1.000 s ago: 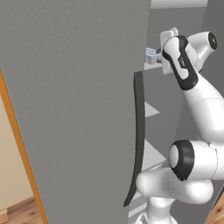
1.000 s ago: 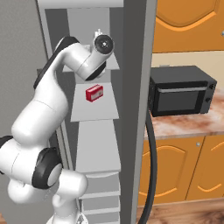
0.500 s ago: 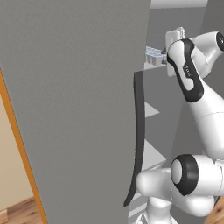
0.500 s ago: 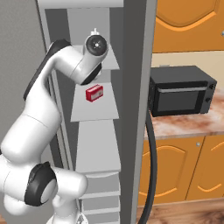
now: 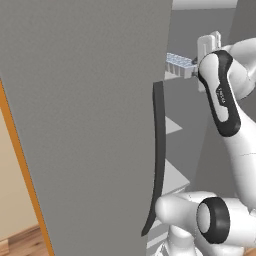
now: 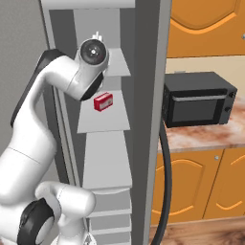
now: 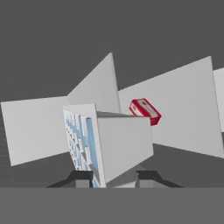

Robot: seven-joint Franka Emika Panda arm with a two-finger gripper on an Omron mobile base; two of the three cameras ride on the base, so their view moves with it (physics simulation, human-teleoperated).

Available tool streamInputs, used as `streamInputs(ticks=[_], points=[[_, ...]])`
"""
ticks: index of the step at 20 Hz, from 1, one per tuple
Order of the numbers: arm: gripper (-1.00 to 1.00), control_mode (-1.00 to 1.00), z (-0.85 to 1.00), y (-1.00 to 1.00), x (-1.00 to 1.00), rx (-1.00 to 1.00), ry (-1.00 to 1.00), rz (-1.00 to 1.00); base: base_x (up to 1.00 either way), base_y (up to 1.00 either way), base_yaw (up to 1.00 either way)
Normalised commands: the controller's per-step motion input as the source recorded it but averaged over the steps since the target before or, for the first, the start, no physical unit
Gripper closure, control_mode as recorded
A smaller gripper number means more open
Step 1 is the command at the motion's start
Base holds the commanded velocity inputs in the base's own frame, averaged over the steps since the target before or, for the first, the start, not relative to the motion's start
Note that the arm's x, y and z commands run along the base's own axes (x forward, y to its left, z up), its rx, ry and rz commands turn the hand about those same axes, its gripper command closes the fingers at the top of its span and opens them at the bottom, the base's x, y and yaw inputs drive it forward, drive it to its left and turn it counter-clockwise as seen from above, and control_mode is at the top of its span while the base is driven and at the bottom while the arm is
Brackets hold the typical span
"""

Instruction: Open the freezer door, pick up the ice cube tray from the freezer, and place it on the dining counter.

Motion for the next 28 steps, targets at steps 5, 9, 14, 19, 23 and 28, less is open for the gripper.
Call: streamInputs(ticks=[5,9,14,19,23,28], points=[[1.0,-1.0,0.05,0.0,-0.6,0.0,0.0,-0.01,0.0,0.0,0.0],[1.0,-1.0,0.04,0.0,-0.52,0.0,0.0,0.0,0.0,0.0,0.0],[1.0,-1.0,0.05,0.05,-0.45,0.0,0.0,0.0,0.0,0.0,0.0],[1.0,-1.0,0.0,0.13,-0.46,0.0,0.0,0.0,0.0,0.0,0.0],[1.0,-1.0,0.0,0.16,-0.39,0.0,0.0,0.0,0.0,0.0,0.0],[1.0,-1.0,0.0,0.1,-0.41,0.0,0.0,0.0,0.0,0.0,0.0]])
